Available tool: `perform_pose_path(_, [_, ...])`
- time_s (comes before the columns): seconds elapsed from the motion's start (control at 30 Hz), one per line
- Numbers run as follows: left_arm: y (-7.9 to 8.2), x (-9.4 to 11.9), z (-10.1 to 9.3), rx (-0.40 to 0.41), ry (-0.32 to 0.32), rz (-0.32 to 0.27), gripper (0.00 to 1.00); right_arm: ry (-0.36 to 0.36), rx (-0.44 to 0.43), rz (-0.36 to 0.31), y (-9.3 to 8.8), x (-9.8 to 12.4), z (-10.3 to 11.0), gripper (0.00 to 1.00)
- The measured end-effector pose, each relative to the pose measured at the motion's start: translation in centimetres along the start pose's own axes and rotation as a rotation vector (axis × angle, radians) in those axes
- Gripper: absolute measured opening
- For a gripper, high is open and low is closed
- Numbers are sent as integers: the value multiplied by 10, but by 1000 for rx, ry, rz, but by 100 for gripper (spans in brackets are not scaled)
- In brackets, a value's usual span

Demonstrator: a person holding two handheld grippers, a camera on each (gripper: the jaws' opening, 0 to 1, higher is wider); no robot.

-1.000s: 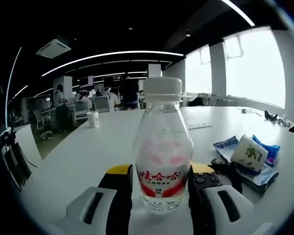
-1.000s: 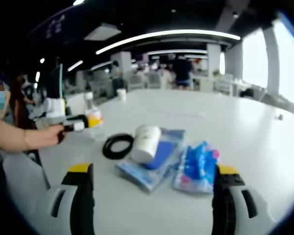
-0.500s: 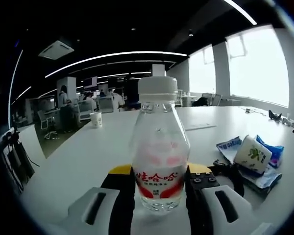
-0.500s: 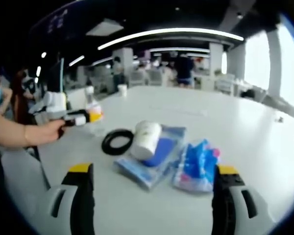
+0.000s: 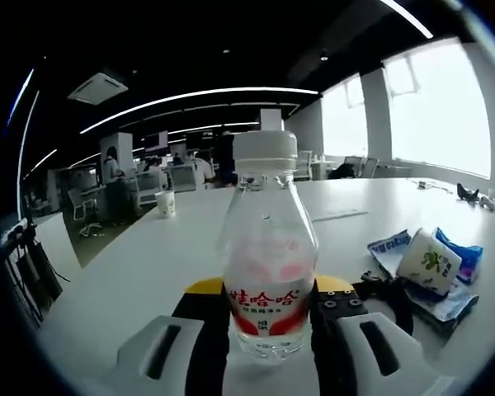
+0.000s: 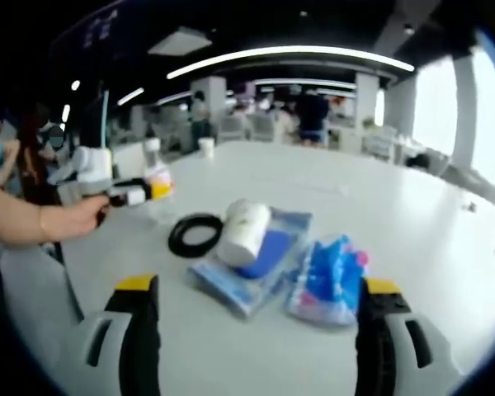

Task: Arrange the tabletop items into an orderly group along one side of the table until the central work area is clear of visible clutter.

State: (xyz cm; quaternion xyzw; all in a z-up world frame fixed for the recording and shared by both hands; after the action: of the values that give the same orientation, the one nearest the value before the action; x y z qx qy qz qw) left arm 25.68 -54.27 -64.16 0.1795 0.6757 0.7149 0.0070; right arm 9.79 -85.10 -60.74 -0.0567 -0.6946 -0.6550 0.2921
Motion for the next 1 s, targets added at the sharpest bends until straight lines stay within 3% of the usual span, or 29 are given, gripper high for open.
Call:
perform_pose_path(0.37, [15, -7, 21, 9, 44, -35, 36, 10, 1, -7, 4, -5, 4, 97])
perform_pose_path(1.0, [23, -31, 54, 8, 92, -46, 36, 12, -44, 9, 4, -11, 0, 99])
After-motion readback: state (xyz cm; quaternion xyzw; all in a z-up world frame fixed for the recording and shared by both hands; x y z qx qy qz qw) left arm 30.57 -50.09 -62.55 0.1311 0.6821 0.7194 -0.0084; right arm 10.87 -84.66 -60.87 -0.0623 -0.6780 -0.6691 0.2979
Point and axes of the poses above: the point that each gripper's makers call its tool centre point, and the gripper's own axes: x roughly backward along the fingers, z roughly to its left, y roughly out of its top, the point moved 8 cm from there along x, roughly backward along the fingers, and after that the axes turned 2 degrees about y, right-handed, at the moved point
